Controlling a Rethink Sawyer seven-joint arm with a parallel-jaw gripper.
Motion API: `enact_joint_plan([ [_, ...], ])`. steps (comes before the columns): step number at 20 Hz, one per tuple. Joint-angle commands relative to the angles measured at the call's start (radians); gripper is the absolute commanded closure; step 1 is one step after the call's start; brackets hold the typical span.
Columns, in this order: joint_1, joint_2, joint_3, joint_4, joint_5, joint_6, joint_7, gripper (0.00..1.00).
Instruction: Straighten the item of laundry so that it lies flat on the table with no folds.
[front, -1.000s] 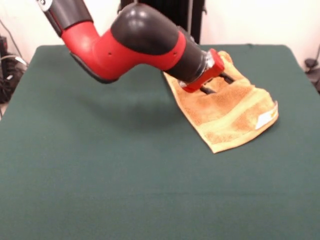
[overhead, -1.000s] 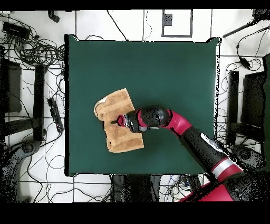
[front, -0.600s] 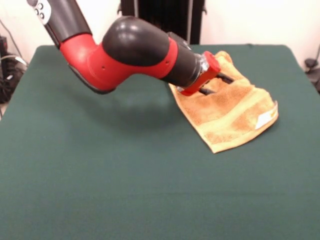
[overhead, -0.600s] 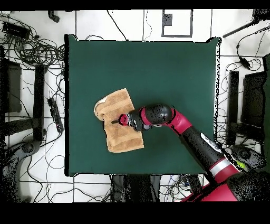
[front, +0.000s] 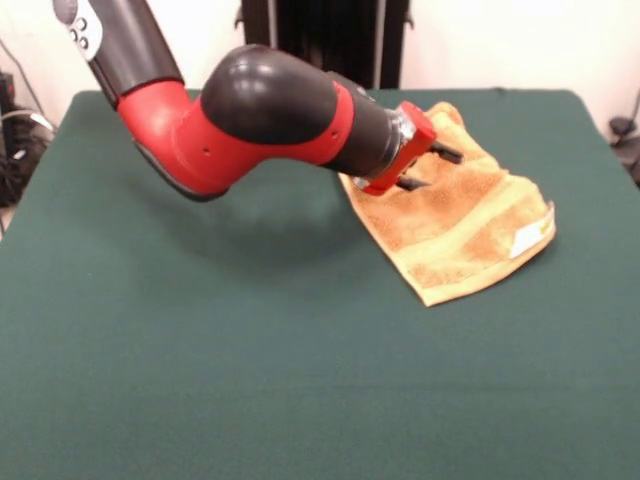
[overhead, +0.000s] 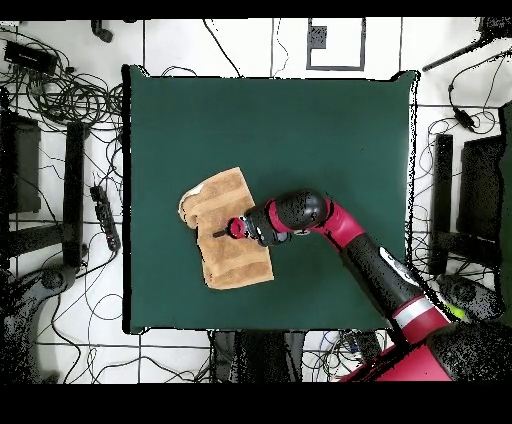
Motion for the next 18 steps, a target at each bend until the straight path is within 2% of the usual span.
enact_joint_plan([
  [1,0.061,-0.142,-0.135,-0.212,-0.244,-0.120,-0.157,0.00],
  [4,0.139,-0.247,-0.174,-0.163,-0.290,-0.141,-0.022,0.00],
  [6,0.196,-0.301,-0.201,-0.138,-0.279,-0.138,0.093,0.00],
  [12,0.318,-0.431,-0.238,-0.041,-0.092,-0.134,0.409,0.00],
  [14,0.369,-0.462,-0.266,-0.020,-0.064,-0.167,0.489,0.00],
  [18,0.457,-0.483,-0.332,0.004,-0.043,-0.252,0.575,0.00],
])
